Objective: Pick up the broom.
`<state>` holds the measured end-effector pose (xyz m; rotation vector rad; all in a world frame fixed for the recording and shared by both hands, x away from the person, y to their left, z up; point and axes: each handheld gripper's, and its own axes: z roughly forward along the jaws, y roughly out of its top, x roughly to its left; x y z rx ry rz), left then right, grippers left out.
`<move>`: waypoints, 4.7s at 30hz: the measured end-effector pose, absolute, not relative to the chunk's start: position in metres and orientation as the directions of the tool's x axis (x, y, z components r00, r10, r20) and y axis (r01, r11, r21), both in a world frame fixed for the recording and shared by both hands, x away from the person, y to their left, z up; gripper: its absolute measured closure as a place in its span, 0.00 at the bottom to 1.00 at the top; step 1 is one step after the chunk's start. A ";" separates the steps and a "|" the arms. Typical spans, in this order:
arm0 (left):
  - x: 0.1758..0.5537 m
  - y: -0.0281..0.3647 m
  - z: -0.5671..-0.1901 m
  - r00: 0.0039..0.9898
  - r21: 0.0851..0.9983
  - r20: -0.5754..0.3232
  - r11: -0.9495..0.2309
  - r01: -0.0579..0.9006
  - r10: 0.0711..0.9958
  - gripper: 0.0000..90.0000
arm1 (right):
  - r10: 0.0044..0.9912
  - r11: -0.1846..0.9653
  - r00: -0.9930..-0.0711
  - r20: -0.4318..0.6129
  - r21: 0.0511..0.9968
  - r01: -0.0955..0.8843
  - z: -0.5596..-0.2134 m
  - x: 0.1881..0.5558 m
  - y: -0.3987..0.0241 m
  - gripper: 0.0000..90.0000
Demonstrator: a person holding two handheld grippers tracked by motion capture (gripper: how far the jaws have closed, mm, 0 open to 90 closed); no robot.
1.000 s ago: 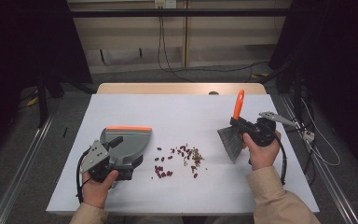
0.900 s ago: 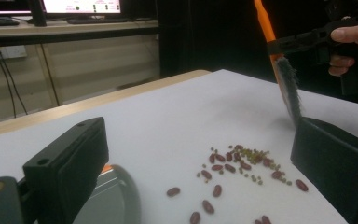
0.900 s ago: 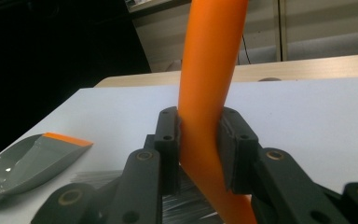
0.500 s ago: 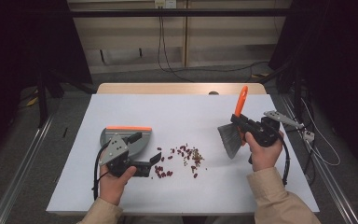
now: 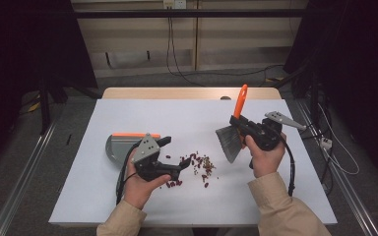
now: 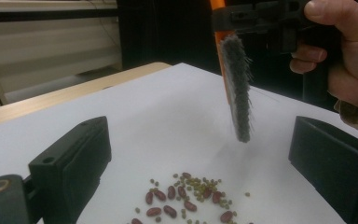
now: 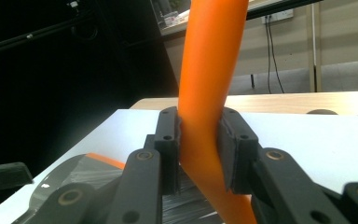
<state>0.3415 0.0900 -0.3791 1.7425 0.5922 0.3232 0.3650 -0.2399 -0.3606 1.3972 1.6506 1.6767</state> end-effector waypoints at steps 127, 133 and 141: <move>0.376 0.073 -0.370 0.827 0.946 -0.226 -0.085 0.312 0.514 0.94 | 0.628 0.018 -0.729 0.273 0.931 0.364 -0.407 0.368 -0.196 0.22; 0.375 0.071 -0.369 0.832 0.947 -0.233 -0.080 0.313 0.503 0.94 | 0.620 0.022 -0.733 0.280 0.927 0.374 -0.410 0.370 -0.194 0.23; 0.372 0.065 -0.368 0.848 0.945 -0.248 -0.076 0.318 0.469 0.94 | 0.584 0.013 -0.754 0.301 0.925 0.379 -0.412 0.372 -0.191 0.26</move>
